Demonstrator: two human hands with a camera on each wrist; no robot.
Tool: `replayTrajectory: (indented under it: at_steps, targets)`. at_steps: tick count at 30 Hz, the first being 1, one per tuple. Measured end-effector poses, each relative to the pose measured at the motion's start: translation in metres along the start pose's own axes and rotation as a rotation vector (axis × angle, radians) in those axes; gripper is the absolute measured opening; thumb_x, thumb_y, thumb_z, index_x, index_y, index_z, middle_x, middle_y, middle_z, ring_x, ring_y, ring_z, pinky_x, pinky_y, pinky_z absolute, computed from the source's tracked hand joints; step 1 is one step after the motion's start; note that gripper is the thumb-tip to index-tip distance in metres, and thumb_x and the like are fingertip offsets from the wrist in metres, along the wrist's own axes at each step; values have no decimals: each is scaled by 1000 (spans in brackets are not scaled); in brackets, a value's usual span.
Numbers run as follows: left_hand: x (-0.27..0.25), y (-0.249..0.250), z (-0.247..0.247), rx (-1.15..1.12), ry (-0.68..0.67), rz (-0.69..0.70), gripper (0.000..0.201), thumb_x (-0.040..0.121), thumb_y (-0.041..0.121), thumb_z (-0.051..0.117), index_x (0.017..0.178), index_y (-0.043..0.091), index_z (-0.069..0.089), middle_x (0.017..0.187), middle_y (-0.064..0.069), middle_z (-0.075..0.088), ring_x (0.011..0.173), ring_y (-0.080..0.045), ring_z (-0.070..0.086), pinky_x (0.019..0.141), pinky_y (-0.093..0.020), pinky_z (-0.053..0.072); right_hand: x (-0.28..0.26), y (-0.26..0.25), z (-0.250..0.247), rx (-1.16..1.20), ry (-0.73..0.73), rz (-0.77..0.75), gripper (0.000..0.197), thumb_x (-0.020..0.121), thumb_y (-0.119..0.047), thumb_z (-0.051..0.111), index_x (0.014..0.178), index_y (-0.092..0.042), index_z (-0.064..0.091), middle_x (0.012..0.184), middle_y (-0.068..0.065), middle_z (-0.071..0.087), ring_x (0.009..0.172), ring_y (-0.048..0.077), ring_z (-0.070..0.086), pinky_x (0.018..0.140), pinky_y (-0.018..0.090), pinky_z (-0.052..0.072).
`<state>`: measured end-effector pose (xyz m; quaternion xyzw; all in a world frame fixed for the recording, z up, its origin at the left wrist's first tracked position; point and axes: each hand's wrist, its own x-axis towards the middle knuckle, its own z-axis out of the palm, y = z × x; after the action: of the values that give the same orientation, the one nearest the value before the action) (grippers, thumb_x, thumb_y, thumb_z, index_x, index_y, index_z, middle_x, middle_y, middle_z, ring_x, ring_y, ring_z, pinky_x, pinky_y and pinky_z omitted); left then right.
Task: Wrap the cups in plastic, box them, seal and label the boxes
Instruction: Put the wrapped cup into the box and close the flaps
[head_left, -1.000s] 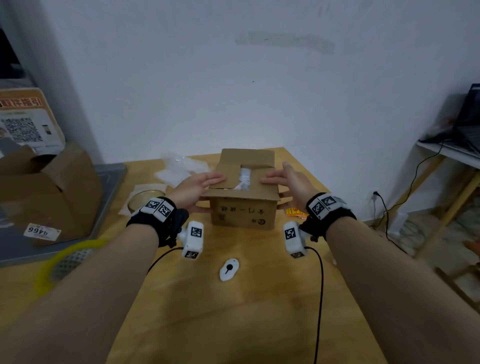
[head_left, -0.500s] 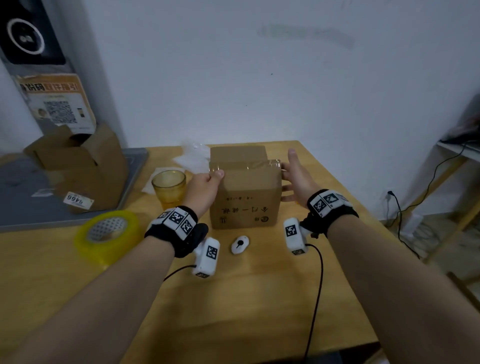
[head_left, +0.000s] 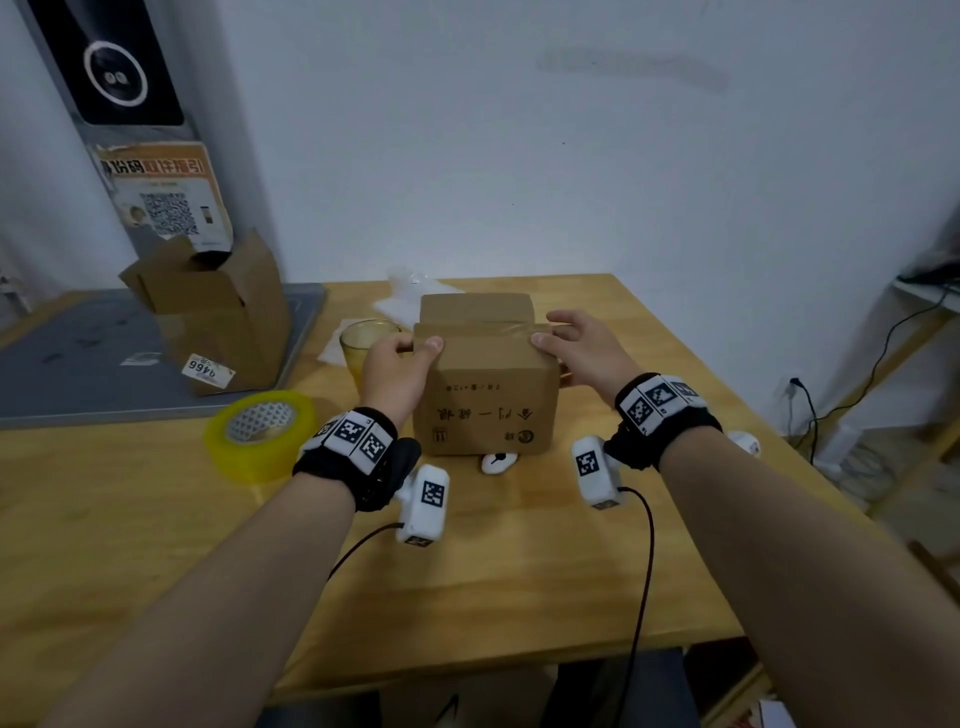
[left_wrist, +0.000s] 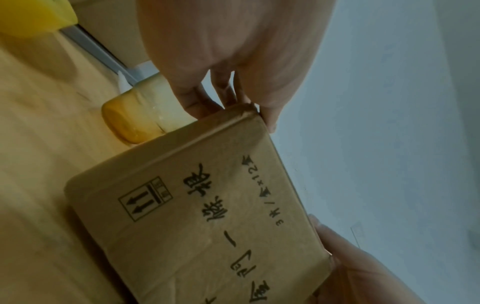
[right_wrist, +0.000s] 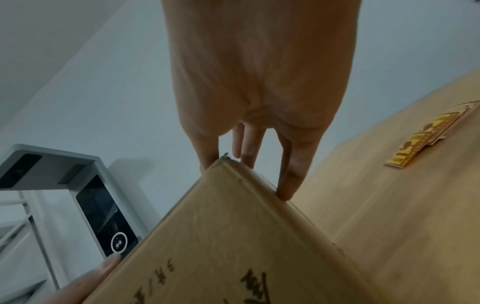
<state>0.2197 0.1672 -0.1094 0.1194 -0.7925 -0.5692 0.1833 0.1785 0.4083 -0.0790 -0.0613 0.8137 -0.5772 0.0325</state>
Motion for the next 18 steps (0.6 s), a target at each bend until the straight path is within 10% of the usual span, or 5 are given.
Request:
replayTrajectory:
  at_steps: [5,12,18]
  targets:
    - [14,5,8,-70,-9,-22,34,95,29,71,124,11,71,113,6,69,111,-16,64,97,-30,49,11,-5,2,-16,67,-9,51,99,-24,68,145,-17,48,136,10,63,106,24,68,81,42,61]
    - [23,-1,18,-103,-79,-149,55,96,27,69,145,18,47,131,0,53,115,-20,57,93,-33,49,18,12,6,60,61,179,65,95,-29,73,151,-33,40,140,1,56,117,24,60,78,47,56]
    - [14,3,26,-125,-121,-302,26,99,37,51,121,25,43,130,-9,54,114,-28,57,102,-48,49,11,-2,4,117,-8,317,40,97,-19,64,135,-24,54,126,8,62,109,26,61,74,43,53]
